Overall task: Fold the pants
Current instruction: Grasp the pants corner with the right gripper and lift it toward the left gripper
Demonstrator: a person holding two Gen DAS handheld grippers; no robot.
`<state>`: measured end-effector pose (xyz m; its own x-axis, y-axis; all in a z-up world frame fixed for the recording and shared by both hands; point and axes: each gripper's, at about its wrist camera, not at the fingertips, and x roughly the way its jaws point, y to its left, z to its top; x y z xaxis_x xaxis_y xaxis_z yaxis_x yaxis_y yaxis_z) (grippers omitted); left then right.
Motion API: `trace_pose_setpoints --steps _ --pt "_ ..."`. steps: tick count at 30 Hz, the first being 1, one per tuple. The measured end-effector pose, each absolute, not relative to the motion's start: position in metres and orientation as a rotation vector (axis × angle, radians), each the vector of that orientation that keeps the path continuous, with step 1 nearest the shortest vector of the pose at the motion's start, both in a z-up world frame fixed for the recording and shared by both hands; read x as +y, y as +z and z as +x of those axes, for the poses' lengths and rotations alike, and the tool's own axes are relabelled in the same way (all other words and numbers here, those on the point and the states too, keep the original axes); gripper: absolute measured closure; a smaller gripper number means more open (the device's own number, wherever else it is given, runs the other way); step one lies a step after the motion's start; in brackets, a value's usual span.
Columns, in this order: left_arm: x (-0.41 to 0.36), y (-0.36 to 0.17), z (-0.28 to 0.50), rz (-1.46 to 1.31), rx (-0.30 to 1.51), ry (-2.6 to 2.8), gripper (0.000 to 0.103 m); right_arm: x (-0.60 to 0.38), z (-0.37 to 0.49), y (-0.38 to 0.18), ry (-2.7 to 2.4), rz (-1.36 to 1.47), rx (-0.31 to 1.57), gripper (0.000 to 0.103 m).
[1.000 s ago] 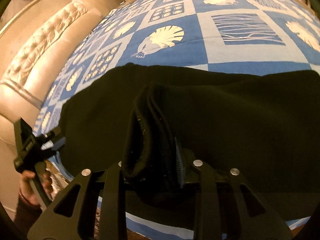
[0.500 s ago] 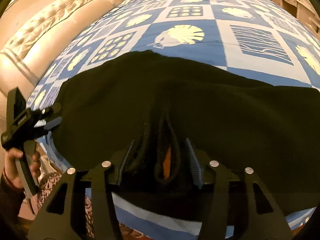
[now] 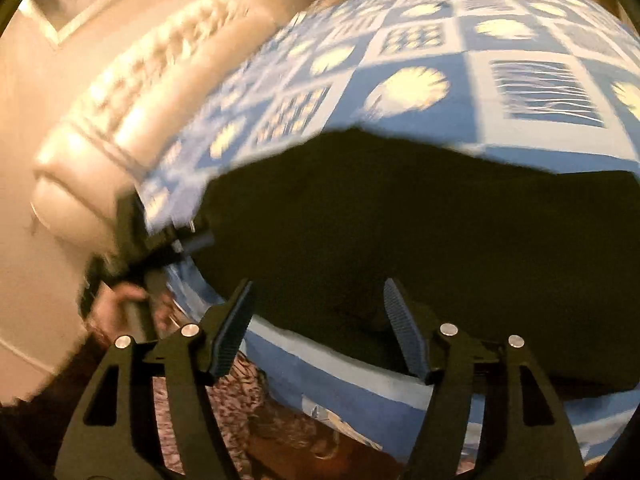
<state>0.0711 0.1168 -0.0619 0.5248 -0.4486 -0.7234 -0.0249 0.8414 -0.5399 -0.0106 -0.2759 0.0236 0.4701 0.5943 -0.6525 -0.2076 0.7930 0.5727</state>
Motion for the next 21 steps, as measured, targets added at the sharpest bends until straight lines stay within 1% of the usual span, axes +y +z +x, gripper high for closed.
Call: trace_pose_setpoints --steps 2,4,6,8,12,14,17,20,21 --pt "0.117 -0.062 0.071 -0.532 0.997 -0.268 0.01 -0.34 -0.014 0.031 0.445 0.547 0.924 0.026" --pt "0.117 -0.062 0.071 -0.53 0.996 -0.267 0.01 -0.395 -0.02 0.024 0.357 0.628 0.907 0.025" --pt "0.117 -0.062 0.071 -0.529 0.996 -0.267 0.01 -0.45 -0.03 0.001 0.285 0.761 0.924 0.024" --pt "0.117 -0.062 0.072 -0.523 0.996 -0.263 0.01 -0.479 -0.037 -0.027 0.268 0.869 0.959 0.024" --pt "0.116 -0.062 0.073 -0.512 0.996 -0.258 0.01 -0.492 -0.047 -0.077 0.328 1.014 1.025 0.024" --pt "0.116 -0.061 0.073 -0.512 0.996 -0.259 0.01 -0.484 -0.044 -0.087 0.38 1.034 1.042 0.024" --pt "0.116 -0.061 0.074 -0.518 0.994 -0.261 0.01 -0.47 -0.039 -0.089 0.425 0.975 1.08 0.025" --pt "0.117 -0.061 0.075 -0.517 0.993 -0.262 0.01 -0.462 -0.035 -0.09 0.436 0.914 1.107 0.061" --pt "0.117 -0.061 0.075 -0.517 0.993 -0.262 0.01 -0.461 -0.038 -0.091 0.42 0.881 1.116 0.069"
